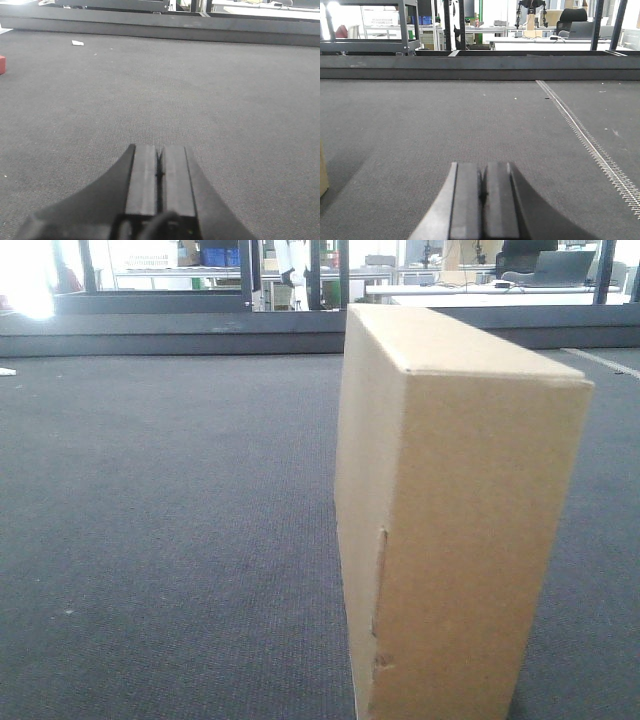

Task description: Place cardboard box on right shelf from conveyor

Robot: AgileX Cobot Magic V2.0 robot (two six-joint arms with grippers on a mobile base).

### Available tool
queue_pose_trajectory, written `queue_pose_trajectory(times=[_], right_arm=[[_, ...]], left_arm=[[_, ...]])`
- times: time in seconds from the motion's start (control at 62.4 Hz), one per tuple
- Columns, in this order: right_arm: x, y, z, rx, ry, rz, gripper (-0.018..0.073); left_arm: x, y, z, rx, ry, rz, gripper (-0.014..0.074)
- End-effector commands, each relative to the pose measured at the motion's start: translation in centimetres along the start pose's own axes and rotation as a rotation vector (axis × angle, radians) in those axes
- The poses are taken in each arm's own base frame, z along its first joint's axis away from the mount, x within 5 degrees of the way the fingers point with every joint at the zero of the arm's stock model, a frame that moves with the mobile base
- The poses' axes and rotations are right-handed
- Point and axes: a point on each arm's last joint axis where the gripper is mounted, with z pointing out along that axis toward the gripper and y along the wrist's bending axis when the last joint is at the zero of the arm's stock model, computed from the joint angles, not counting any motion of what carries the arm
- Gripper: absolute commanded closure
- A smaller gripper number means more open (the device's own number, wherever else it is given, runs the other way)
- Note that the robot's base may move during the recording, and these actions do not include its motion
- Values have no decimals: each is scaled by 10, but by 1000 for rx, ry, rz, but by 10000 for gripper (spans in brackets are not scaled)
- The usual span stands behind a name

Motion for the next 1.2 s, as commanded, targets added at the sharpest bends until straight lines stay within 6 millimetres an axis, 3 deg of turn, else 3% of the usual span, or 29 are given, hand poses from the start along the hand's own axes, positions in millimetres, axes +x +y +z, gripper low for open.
queue_pose_trajectory(times=[0.0, 0.545, 0.673, 0.866, 1.01, 1.186], right_arm=[[-10, 0, -2, 3, -105, 2, 516], [-15, 0, -3, 3, -151, 13, 516], [-32, 2, -5, -6, -111, 48, 516], [-75, 7, -7, -23, 2, 48, 516], [-99, 10, 7, -23, 105, 48, 516], [-119, 12, 38, -23, 232, 56, 516]], left_arm=[[-6, 0, 0, -3, -84, -6, 713], [-6, 0, 0, -3, -84, -6, 713], [-6, 0, 0, -3, -84, -6, 713], [-6, 0, 0, -3, -84, -6, 712], [-6, 0, 0, -3, -84, -6, 712], [-6, 0, 0, -3, -84, -6, 713]])
